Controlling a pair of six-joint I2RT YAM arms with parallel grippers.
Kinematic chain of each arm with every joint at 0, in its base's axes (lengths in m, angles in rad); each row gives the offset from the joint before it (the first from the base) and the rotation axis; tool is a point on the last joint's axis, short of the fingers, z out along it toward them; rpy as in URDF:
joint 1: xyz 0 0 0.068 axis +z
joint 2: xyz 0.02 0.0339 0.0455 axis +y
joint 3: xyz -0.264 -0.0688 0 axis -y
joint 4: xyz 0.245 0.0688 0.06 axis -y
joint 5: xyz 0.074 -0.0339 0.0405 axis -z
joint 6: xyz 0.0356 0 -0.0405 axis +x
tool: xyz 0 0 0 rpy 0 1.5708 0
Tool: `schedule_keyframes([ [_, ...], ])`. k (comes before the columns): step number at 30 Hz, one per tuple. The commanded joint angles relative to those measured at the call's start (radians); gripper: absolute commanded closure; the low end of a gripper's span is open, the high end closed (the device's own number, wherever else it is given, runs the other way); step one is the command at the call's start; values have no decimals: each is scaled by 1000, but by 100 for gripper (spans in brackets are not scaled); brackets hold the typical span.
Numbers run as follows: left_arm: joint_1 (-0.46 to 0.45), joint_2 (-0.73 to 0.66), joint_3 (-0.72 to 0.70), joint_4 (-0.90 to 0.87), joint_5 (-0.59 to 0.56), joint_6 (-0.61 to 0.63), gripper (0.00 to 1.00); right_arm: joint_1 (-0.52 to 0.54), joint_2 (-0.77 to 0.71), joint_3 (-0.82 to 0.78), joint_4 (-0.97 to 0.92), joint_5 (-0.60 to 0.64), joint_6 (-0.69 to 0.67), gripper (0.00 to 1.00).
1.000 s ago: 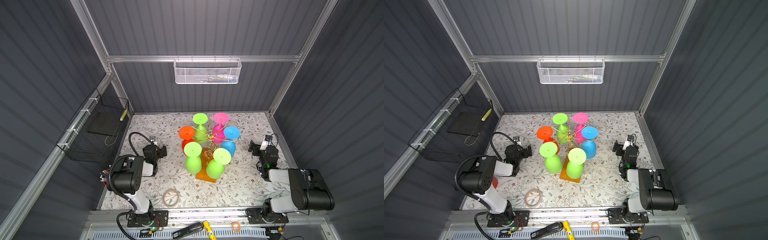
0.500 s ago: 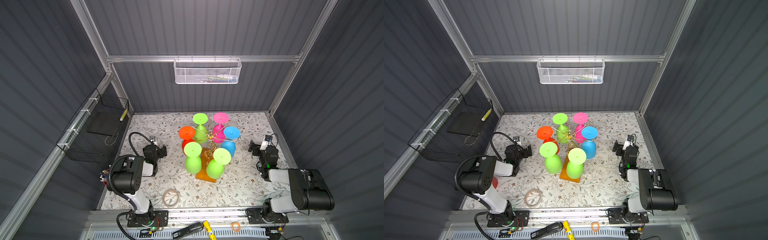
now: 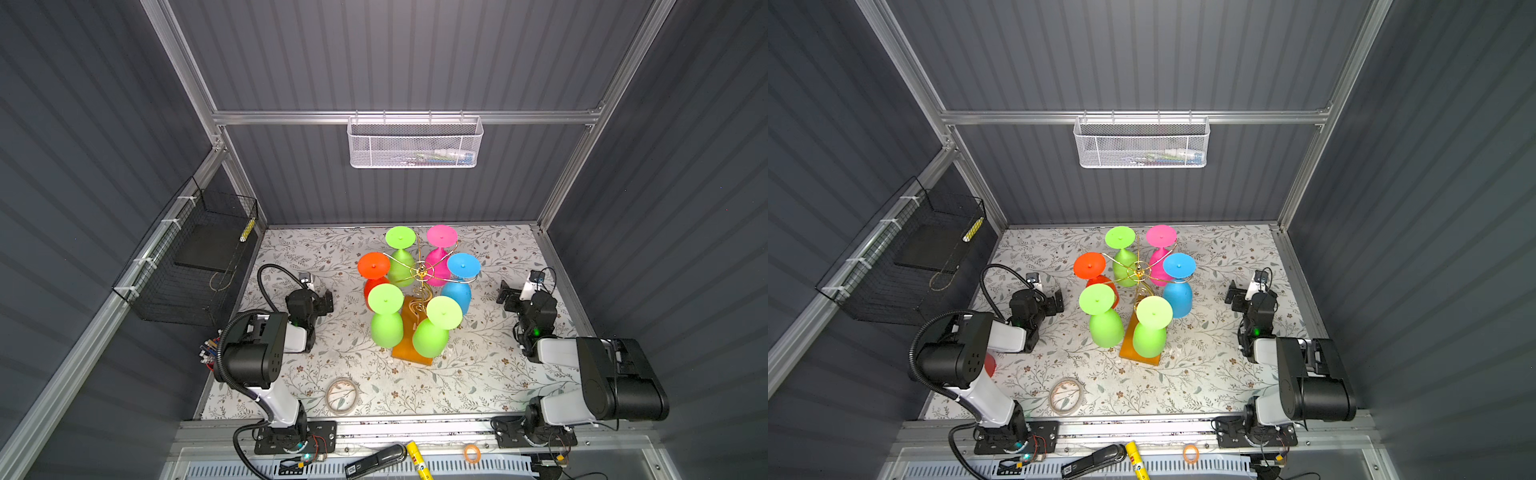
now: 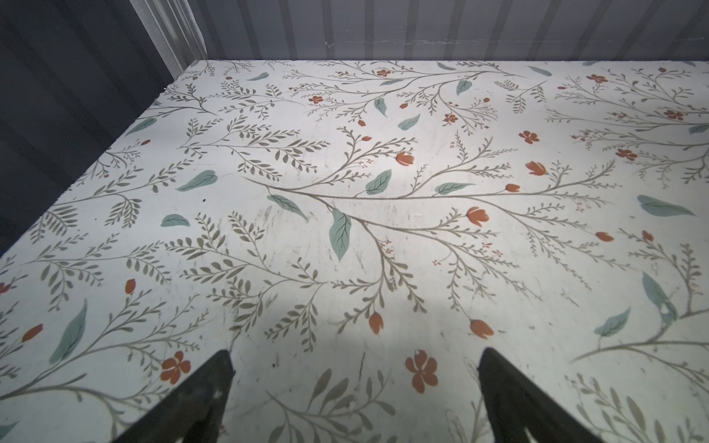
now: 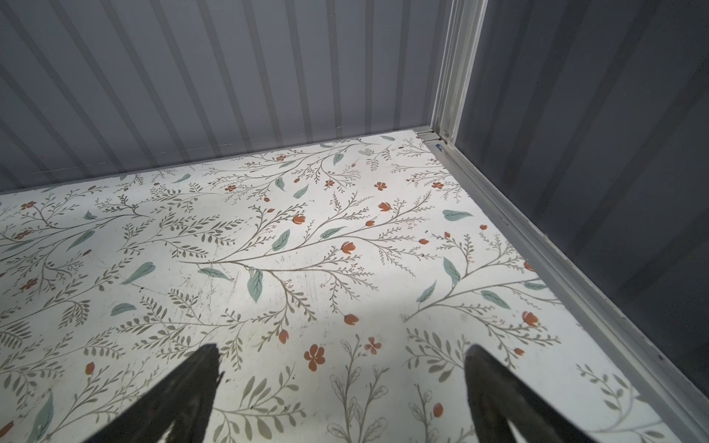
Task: Take the wine glass off the wine glass rack
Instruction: Move the wine glass rack to the top-center of the table.
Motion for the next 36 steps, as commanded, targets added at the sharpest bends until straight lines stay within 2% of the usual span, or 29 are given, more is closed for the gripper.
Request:
schedule_keyframes([
  [1,-9,10,20,13,-21,21,0,3,5,-1,33,15,-10,1],
  [7,-25,2,21,3,-19,41,0,8,-13,-65,135,38,-4,1],
  [11,-51,-11,11,11,-46,64,0,11,-32,-76,143,48,-6,1],
  [19,-87,-50,-21,45,-123,76,0,14,-124,-110,118,142,23,1],
  [27,-140,-170,81,-203,-233,96,0,16,-263,-152,77,261,61,1],
  [31,-140,-247,150,-344,-242,11,0,16,-361,-122,-73,299,102,1],
  [36,-139,-267,247,-529,-275,-51,0,16,-403,-64,-208,268,131,1],
])
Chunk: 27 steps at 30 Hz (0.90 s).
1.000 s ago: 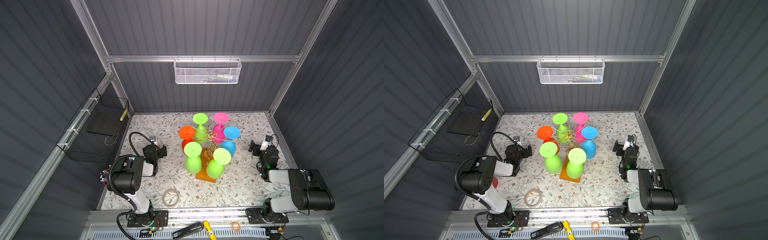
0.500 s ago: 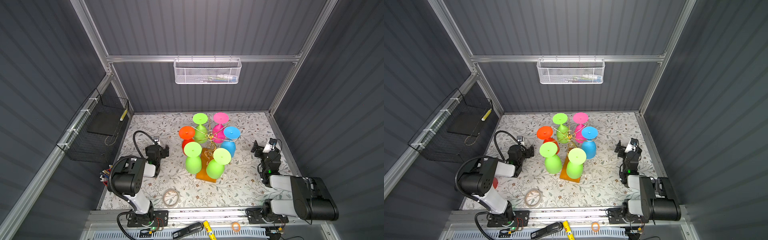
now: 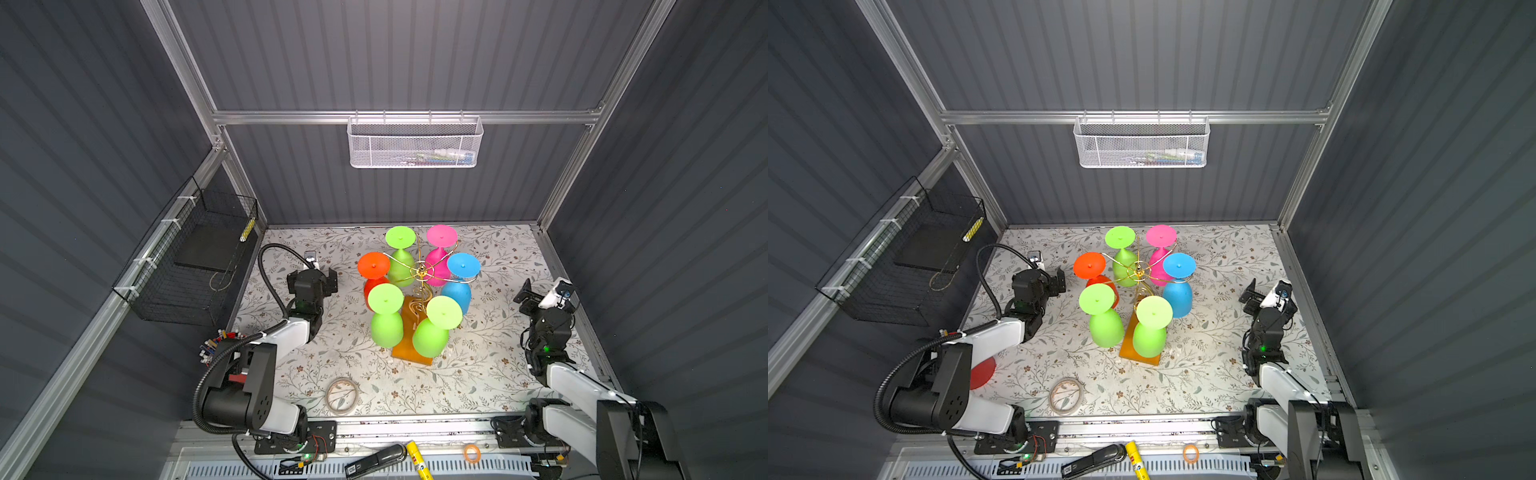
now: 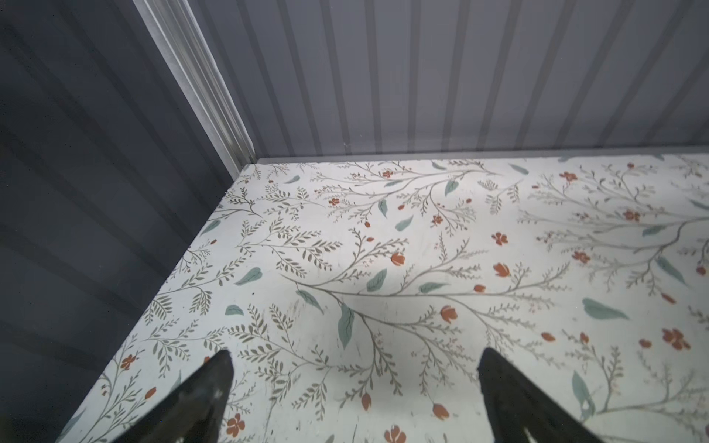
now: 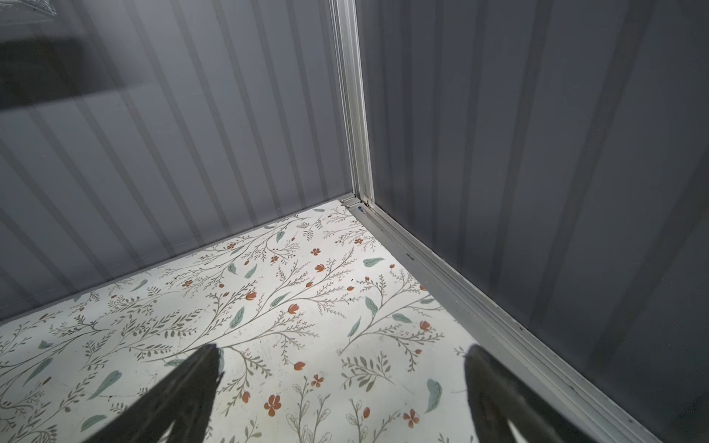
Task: Take the wine glass off the wine glass rack
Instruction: Move the wine glass rack to the top-center of the table.
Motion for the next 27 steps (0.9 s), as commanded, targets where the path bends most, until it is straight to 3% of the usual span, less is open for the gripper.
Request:
schedule_keyframes([
  [1,0,-21,75,-210,-40,-74,0,5,-26,41,-109,7,29,1],
  [3,0,-27,133,-307,-44,-117,0,6,-54,44,-131,3,59,1],
  [6,0,-17,224,-448,-24,-179,0,6,-106,151,-381,-45,114,1],
  [12,0,6,360,-642,33,-300,0,7,-149,302,-676,-66,214,1],
  [16,0,20,433,-788,118,-381,0,7,-141,375,-837,-177,307,1],
  [23,1,-21,369,-894,276,-489,0,16,-171,392,-1025,-448,422,1],
  [27,2,-57,294,-899,362,-513,0,81,-233,337,-1056,-501,479,1],
])
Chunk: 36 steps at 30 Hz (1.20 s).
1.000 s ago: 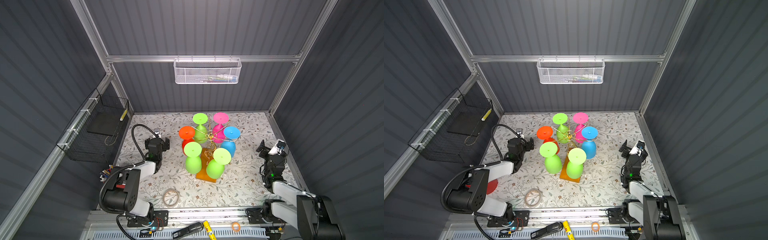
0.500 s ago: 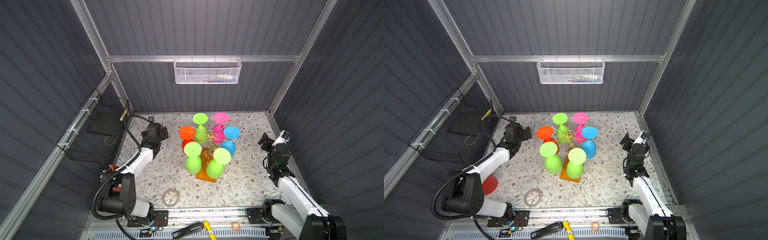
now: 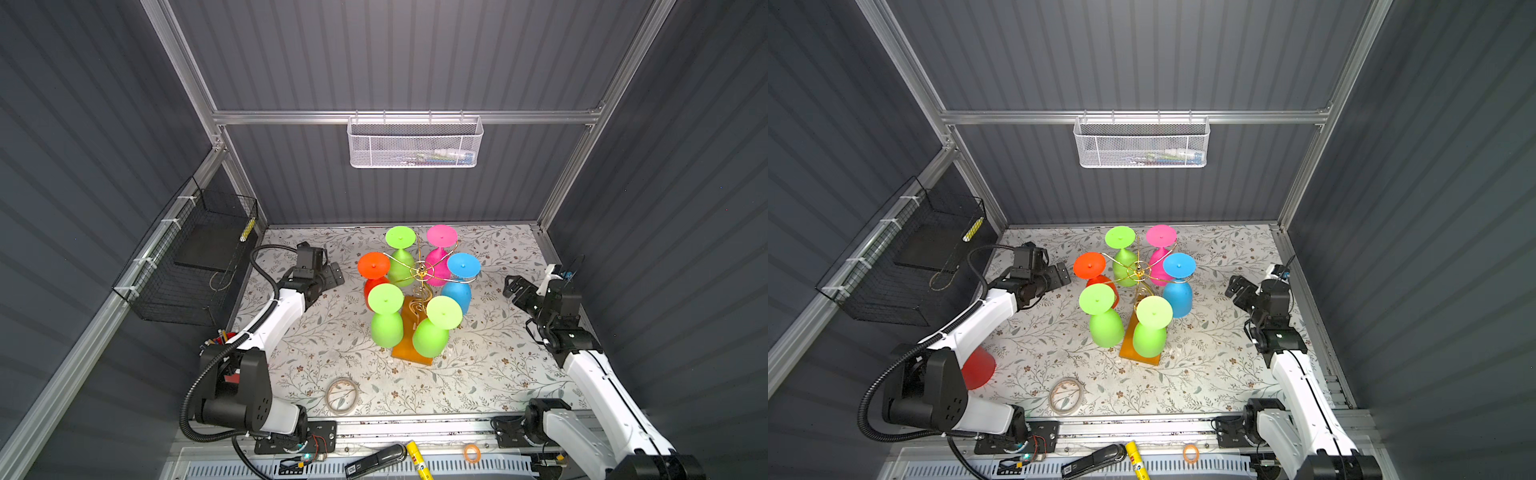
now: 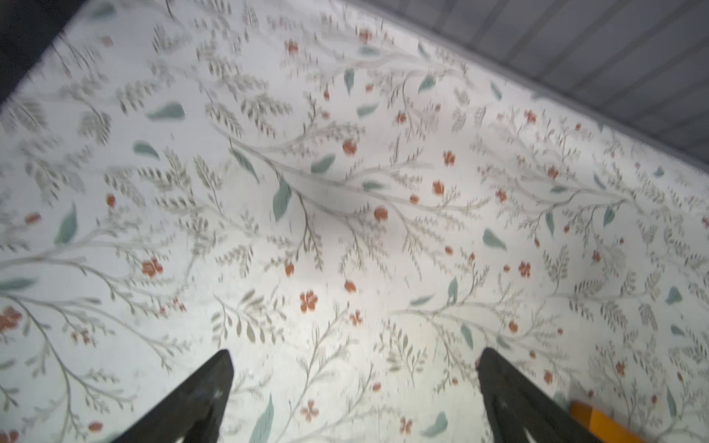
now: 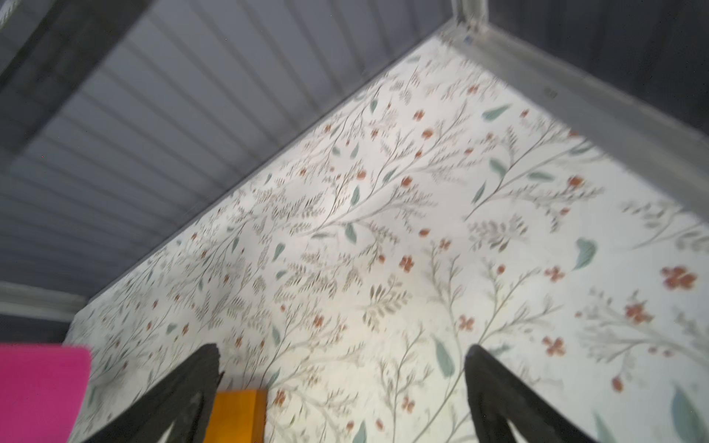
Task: Take the wine glass off the wine glass rack
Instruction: Move the wine glass rack to the top-center of the table.
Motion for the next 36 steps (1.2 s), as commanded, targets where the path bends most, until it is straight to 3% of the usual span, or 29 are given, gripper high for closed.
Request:
schedule_keyframes([
  [1,1,-56,-60,-66,129,-56,1,72,-47,-41,-93,-83,74,1],
  [8,2,-167,-226,-64,246,-85,2,285,-91,-159,-100,-63,161,1],
  [18,1,-286,-436,-2,397,-145,7,444,-55,-265,-39,-97,269,1],
  [21,1,-297,-491,29,425,-154,11,499,-18,-273,-13,-91,282,7],
  [24,0,-315,-539,61,457,-169,27,540,13,-276,20,-89,288,17],
  [26,-3,-335,-568,89,490,-189,31,560,29,-282,55,-88,293,18],
  [36,-47,-367,-637,193,540,-245,37,644,259,-249,263,-120,334,44],
])
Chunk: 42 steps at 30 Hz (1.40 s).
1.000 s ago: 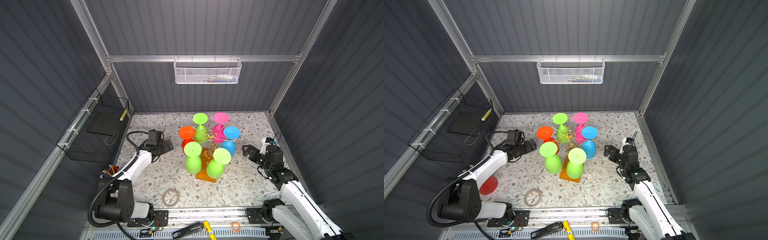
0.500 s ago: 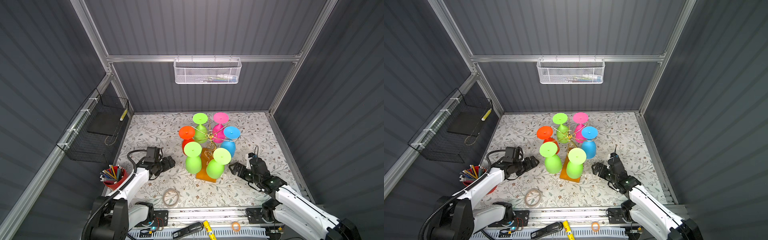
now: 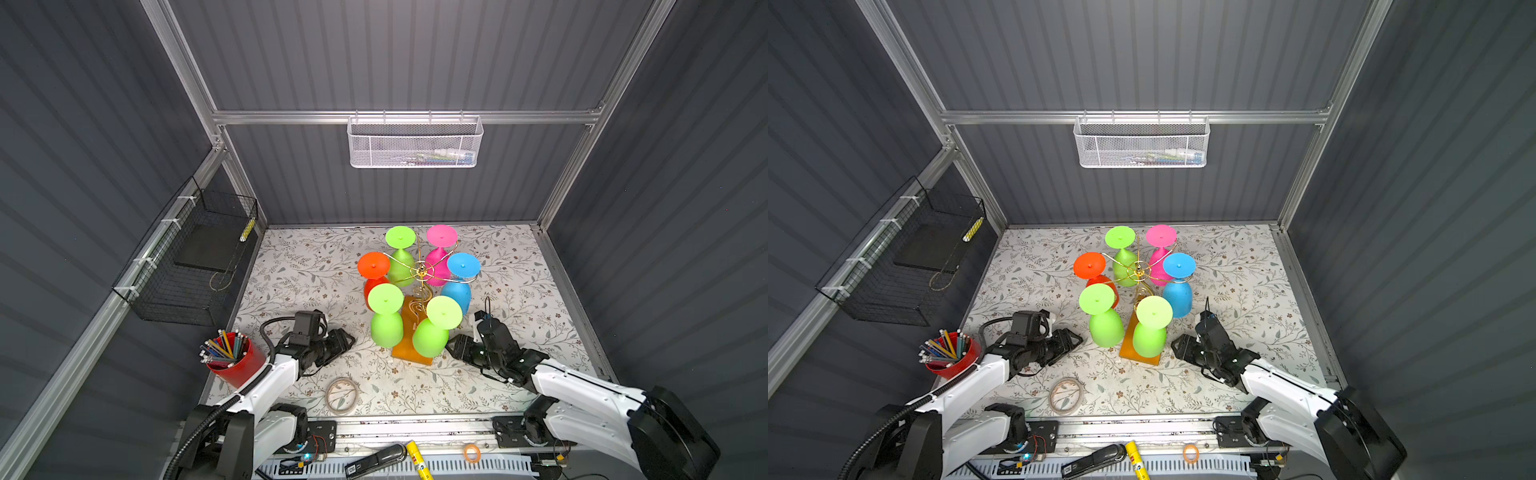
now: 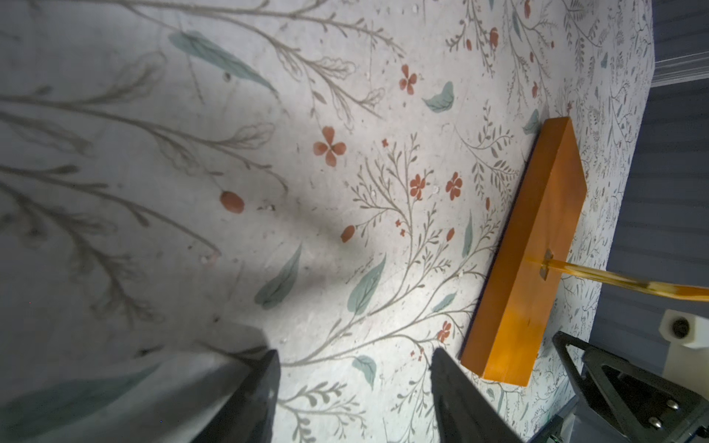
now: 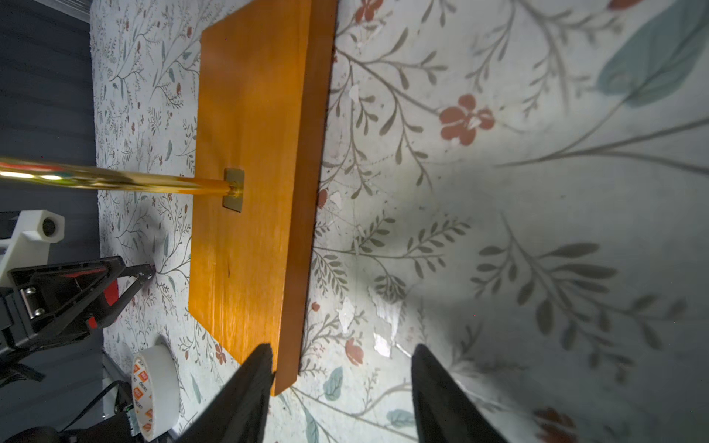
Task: Take the wine glass off the wine glass rack
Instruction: Move the wine glass rack to the top-center of the table.
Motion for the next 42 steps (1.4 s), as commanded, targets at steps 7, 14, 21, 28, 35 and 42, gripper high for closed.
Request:
schedule_keyframes([
  [7,-82,56,10,102,12,-21,40,50,176,35,249,-30,60,47],
  [14,-139,129,38,123,-32,-15,41,63,253,38,370,-18,96,55],
  [21,-143,178,77,105,-100,-5,42,73,342,57,489,3,129,61],
  [28,-145,189,122,52,-157,24,42,80,452,102,600,11,176,66],
  [35,-148,208,177,3,-206,77,42,83,556,193,639,12,187,69],
  [42,-149,230,225,-33,-254,114,42,84,651,288,650,6,193,71],
])
